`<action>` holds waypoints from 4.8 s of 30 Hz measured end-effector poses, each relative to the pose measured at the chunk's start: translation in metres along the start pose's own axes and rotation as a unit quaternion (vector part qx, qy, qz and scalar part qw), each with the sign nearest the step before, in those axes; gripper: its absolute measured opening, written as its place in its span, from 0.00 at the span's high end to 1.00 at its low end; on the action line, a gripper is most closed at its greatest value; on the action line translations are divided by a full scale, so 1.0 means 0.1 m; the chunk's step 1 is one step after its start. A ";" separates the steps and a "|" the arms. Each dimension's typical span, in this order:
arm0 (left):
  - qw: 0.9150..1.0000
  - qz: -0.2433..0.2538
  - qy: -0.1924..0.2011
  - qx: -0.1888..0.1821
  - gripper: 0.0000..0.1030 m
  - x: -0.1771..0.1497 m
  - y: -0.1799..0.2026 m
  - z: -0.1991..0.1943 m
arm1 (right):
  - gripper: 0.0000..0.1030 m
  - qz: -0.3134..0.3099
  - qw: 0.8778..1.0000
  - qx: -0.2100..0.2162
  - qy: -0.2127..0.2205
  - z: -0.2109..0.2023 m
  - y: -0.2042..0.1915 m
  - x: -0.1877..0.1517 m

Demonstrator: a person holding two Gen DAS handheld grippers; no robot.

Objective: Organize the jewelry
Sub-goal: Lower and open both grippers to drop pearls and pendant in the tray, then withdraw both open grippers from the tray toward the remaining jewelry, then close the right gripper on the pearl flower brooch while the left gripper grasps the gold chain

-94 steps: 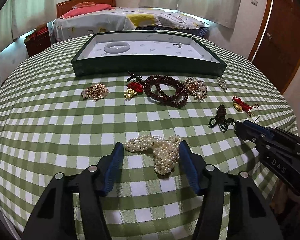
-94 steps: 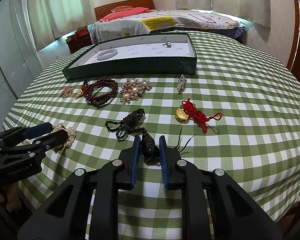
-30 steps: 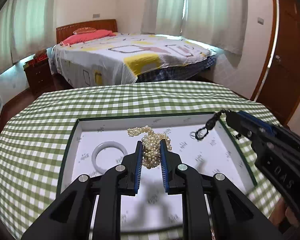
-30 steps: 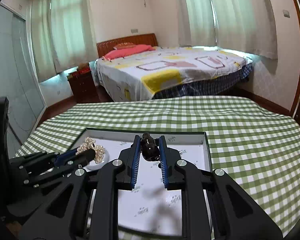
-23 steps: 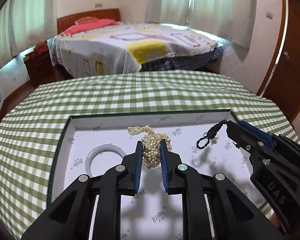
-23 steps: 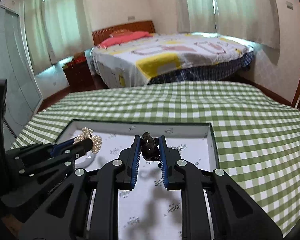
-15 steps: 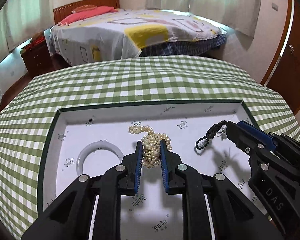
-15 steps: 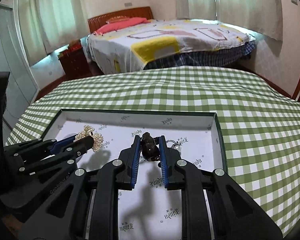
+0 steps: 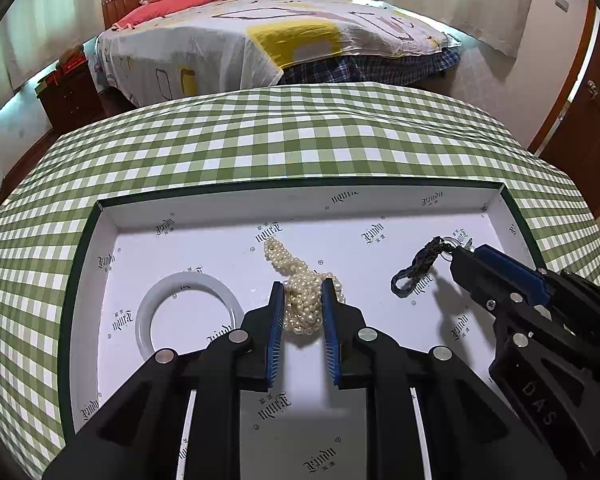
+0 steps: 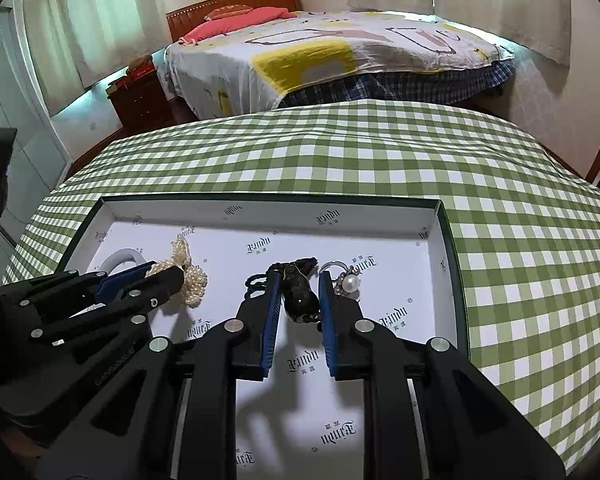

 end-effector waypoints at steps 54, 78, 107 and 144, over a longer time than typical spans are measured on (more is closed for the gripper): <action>0.993 -0.047 0.103 0.033 0.38 -1.51 -0.40 -1.39 | 0.67 -0.026 0.999 0.008 0.046 -1.30 -0.22 -1.46; 0.994 -0.067 0.076 0.039 0.38 -1.82 -0.52 -1.30 | 0.59 -0.027 1.000 0.001 0.010 -0.97 -0.25 -1.66; 0.995 -0.077 0.051 0.039 0.38 -1.88 -0.59 -1.12 | 0.77 -0.042 0.999 0.000 0.019 -1.01 -0.22 -1.67; 0.997 -0.032 0.067 0.013 0.84 -1.82 -0.45 -1.09 | 0.78 -0.030 0.999 0.011 0.036 -1.10 -0.23 -1.62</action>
Point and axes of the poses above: each gripper's, at about its wrist camera, not at the fingertips, and z roughly the way its jaws point, y to its right, x to its top, the point moved 8 cm from there along z, roughly the way its jaws point, and after that the axes turned 8 degrees about z, right-handed, at the moved point
